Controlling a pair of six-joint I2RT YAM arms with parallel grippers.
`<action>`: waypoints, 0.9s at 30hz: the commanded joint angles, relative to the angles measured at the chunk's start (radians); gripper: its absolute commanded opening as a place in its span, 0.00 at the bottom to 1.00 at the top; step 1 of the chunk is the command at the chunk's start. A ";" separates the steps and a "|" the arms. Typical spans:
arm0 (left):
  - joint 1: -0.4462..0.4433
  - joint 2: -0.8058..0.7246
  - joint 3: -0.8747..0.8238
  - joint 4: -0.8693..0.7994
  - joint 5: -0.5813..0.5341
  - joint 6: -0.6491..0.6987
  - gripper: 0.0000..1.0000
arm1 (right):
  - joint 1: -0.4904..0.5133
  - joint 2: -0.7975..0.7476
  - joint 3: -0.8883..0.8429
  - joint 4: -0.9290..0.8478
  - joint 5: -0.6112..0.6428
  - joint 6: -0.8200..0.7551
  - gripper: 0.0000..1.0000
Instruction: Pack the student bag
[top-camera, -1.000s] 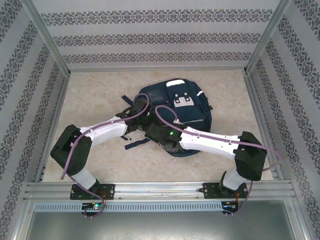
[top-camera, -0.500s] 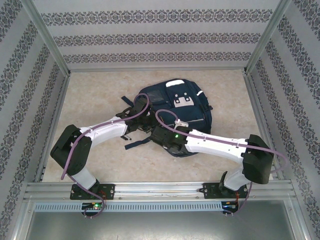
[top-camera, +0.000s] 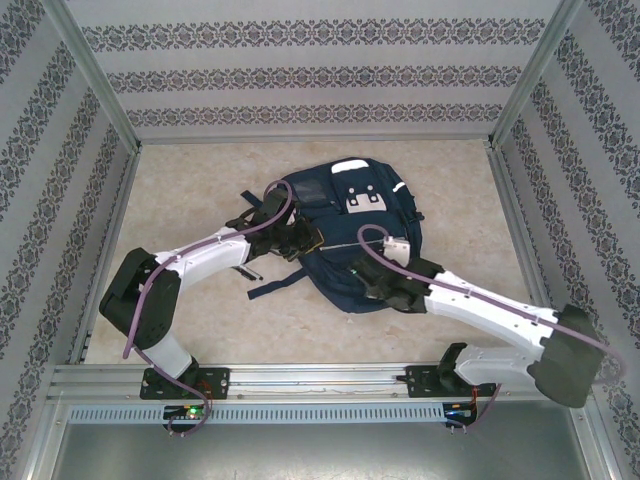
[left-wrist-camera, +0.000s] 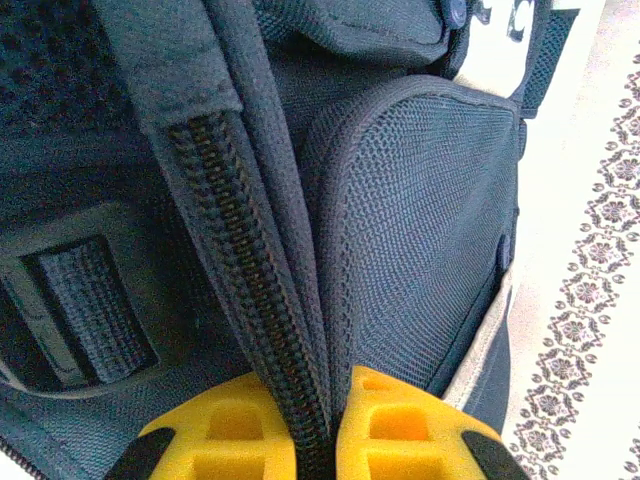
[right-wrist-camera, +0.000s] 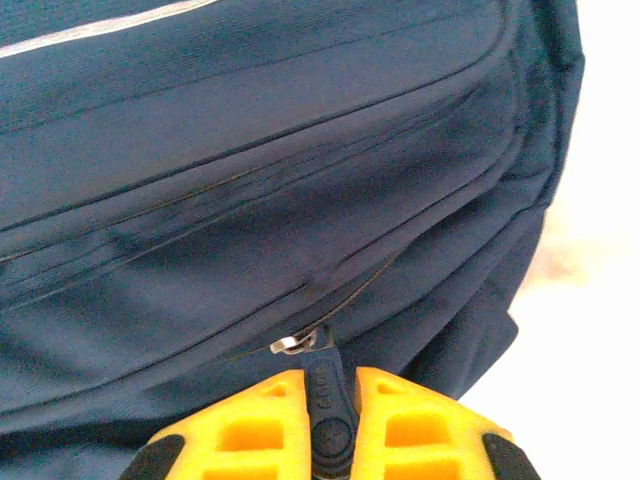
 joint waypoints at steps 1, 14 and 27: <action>0.035 -0.020 0.050 -0.030 0.029 0.080 0.00 | -0.117 -0.070 -0.076 0.008 -0.028 -0.105 0.00; 0.126 0.253 0.347 -0.281 0.142 0.421 0.00 | -0.071 -0.198 -0.059 0.180 -0.346 -0.385 0.00; 0.134 0.200 0.389 -0.390 0.060 0.457 0.56 | 0.001 -0.099 0.024 0.184 -0.348 -0.378 0.00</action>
